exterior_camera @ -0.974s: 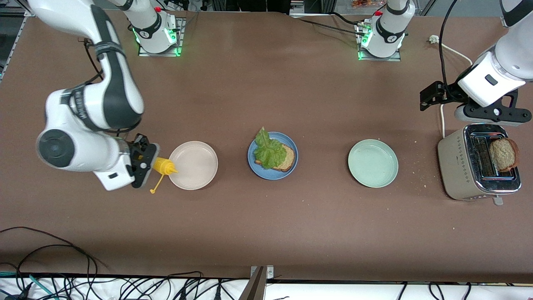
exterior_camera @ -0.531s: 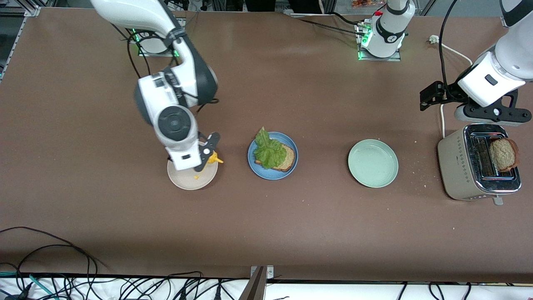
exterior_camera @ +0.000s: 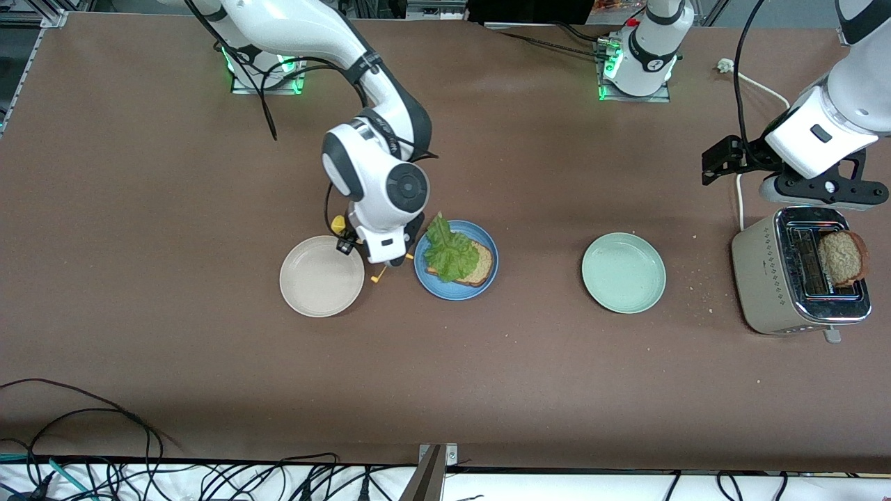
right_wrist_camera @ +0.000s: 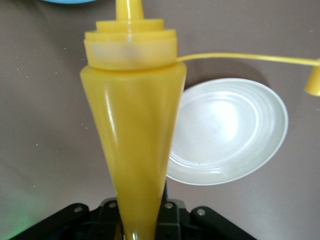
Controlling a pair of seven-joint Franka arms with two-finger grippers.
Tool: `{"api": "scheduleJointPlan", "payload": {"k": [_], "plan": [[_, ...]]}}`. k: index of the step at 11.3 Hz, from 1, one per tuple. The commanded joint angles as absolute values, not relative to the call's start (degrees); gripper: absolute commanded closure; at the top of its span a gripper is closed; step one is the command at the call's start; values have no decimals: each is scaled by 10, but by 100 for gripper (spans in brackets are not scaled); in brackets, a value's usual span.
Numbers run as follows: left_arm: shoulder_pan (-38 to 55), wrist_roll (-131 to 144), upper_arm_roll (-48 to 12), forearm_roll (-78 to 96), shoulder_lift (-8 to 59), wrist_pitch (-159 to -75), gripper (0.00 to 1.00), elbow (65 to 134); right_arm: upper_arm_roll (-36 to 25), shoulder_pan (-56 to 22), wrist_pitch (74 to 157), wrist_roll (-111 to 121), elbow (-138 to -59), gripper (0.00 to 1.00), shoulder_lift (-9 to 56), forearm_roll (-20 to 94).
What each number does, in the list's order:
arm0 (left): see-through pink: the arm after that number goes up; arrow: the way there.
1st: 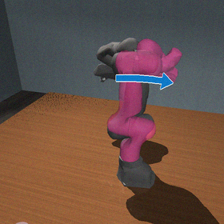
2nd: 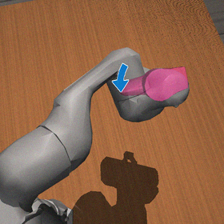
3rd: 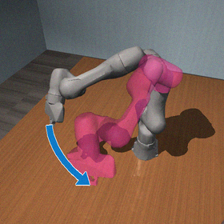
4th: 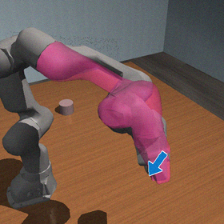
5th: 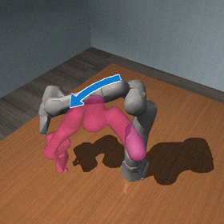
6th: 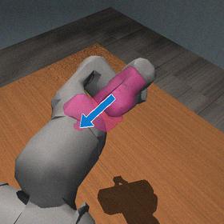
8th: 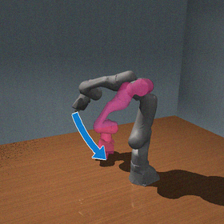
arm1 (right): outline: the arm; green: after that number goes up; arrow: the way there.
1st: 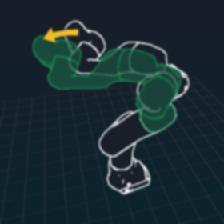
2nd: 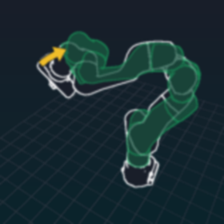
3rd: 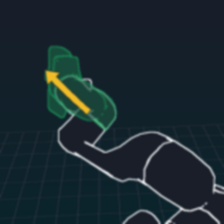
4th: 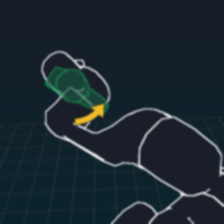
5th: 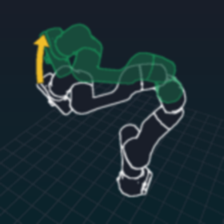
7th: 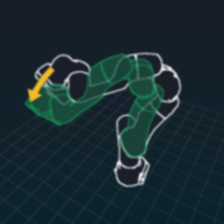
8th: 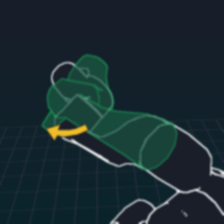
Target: Make sandwich in blue plate with both arms
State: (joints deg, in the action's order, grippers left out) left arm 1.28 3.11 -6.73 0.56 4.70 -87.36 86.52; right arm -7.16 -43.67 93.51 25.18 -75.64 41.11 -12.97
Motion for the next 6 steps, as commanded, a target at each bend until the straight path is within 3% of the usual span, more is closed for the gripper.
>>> {"api": "scheduleJointPlan", "payload": {"k": [1, 6], "plan": [[11, 33, -68, 12, 44, -863, 0, 859, -83, -485, 891, 204, -697, 100, 472, -180], [11, 33, -68, 12, 44, -863, 0, 859, -118, -523, 853, 200, -666, 100, 498, -183]]}}
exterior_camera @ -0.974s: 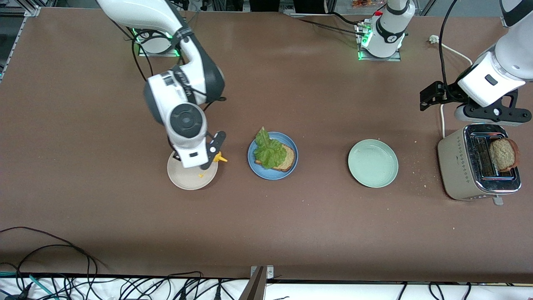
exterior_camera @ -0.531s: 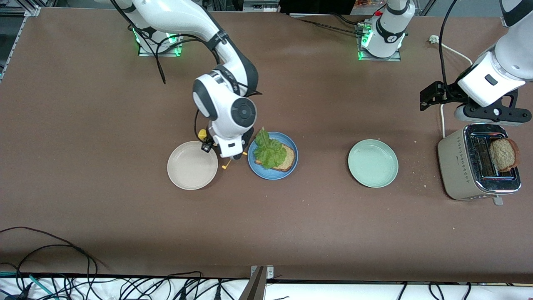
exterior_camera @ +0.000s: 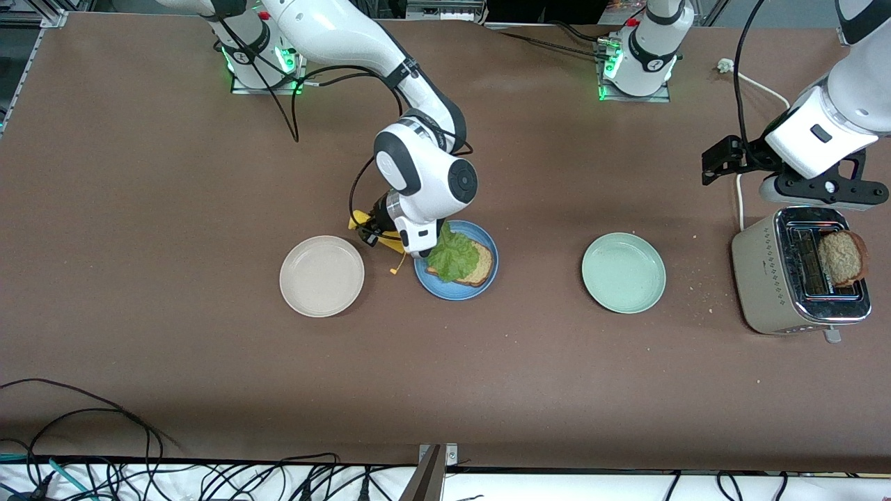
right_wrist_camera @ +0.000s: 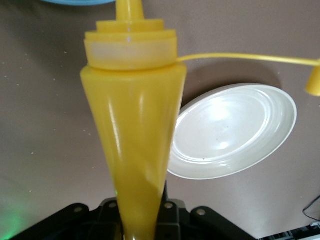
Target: Make sandwich in blue plate with both arms
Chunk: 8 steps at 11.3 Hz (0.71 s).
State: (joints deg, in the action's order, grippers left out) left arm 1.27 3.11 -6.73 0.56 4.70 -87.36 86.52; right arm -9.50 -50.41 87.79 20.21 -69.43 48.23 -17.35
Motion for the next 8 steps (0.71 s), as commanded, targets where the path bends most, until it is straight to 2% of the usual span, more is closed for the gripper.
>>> {"api": "scheduleJointPlan", "payload": {"k": [1, 8], "plan": [[11, 33, -68, 12, 44, -863, 0, 859, -123, -532, 852, 200, -666, 100, 508, -184], [11, 33, -68, 12, 44, -863, 0, 859, -130, -555, 840, 178, -665, 100, 537, -198]]}}
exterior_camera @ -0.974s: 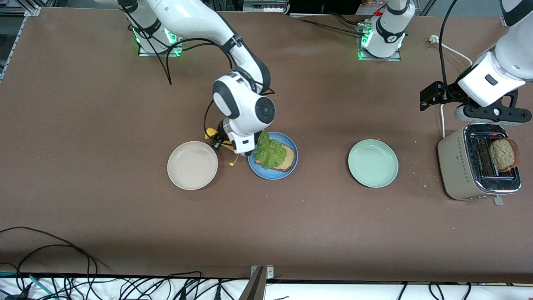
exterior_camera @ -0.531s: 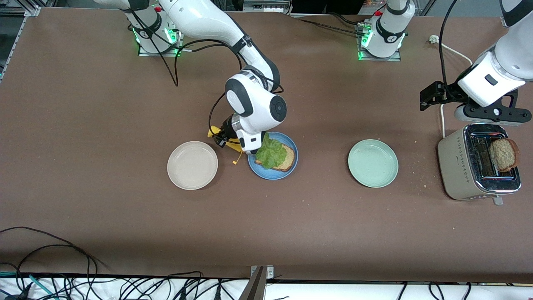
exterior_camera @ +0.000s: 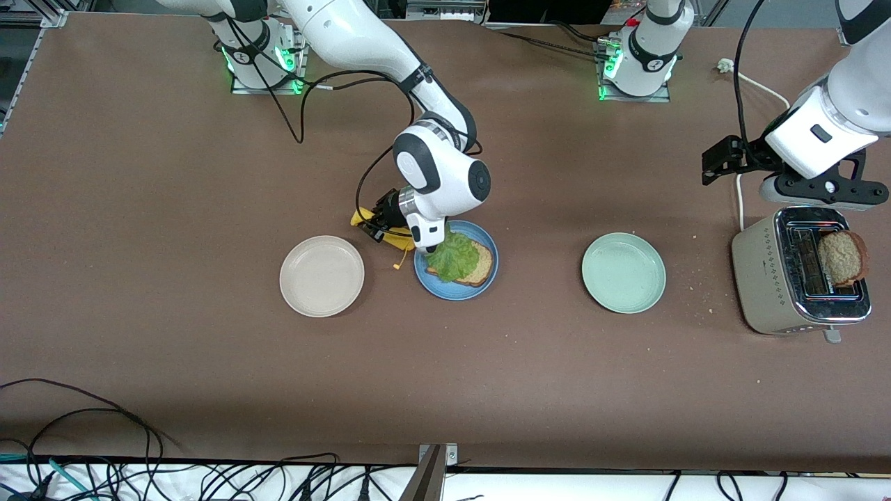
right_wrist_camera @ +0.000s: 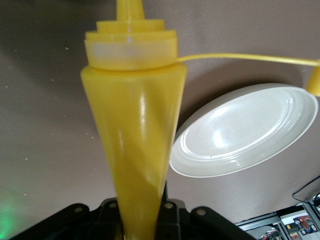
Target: Make sandwich in blue plate with both arms
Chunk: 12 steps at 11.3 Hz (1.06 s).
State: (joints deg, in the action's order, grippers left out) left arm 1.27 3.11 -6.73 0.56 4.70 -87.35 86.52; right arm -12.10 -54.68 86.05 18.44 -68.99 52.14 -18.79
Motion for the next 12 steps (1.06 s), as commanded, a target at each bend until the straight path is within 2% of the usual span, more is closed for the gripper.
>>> {"api": "scheduleJointPlan", "payload": {"k": [1, 12], "plan": [[11, 33, -68, 12, 44, -863, 0, 859, -130, -555, 840, 178, -664, 100, 537, -198], [11, 29, -67, 12, 44, -863, 0, 859, -130, -551, 838, 180, -641, 100, 537, -195]]}}
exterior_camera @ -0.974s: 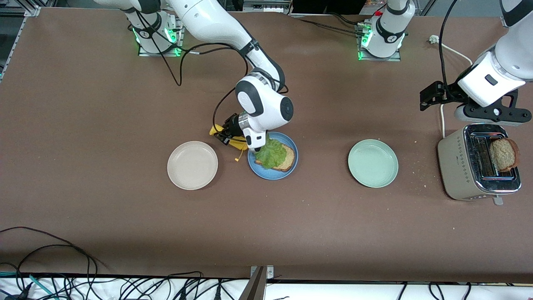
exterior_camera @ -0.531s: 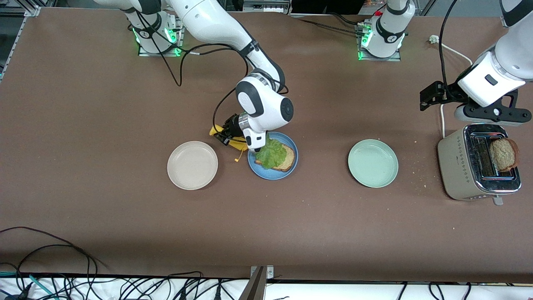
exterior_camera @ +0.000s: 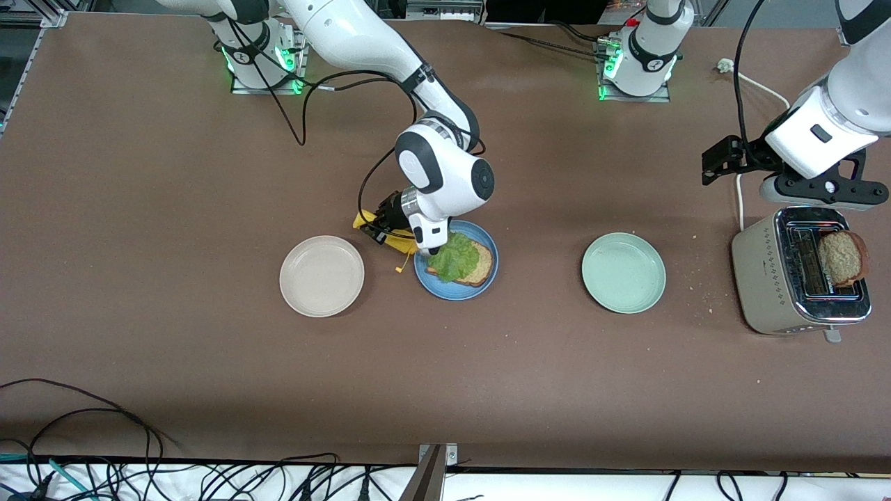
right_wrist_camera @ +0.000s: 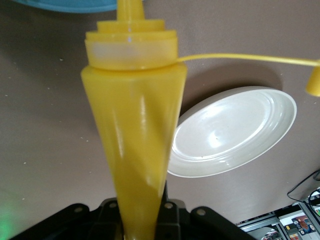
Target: Make sandwich in blue plate with both arms
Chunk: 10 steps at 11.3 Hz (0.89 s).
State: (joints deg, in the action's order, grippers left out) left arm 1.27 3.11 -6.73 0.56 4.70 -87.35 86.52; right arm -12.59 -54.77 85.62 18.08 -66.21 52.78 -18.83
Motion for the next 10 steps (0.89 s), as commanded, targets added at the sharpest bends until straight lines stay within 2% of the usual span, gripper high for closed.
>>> {"api": "scheduleJointPlan", "payload": {"k": [1, 6, 7, 8, 10], "plan": [[11, 25, -66, 12, 45, -863, 0, 859, -130, -550, 838, 180, -641, 100, 537, -195], [11, 25, -67, 6, 47, -863, 0, 859, -127, -547, 838, 181, -641, 100, 535, -195], [11, 25, -67, 6, 47, -863, 0, 859, -118, -523, 839, 184, -641, 100, 526, -191], [10, 25, -67, 6, 47, -863, 0, 860, -82, -479, 845, 188, -649, 100, 491, -189], [11, 25, -67, 6, 47, -863, 0, 859, 18, -344, 846, 230, -657, 100, 445, -185]]}}
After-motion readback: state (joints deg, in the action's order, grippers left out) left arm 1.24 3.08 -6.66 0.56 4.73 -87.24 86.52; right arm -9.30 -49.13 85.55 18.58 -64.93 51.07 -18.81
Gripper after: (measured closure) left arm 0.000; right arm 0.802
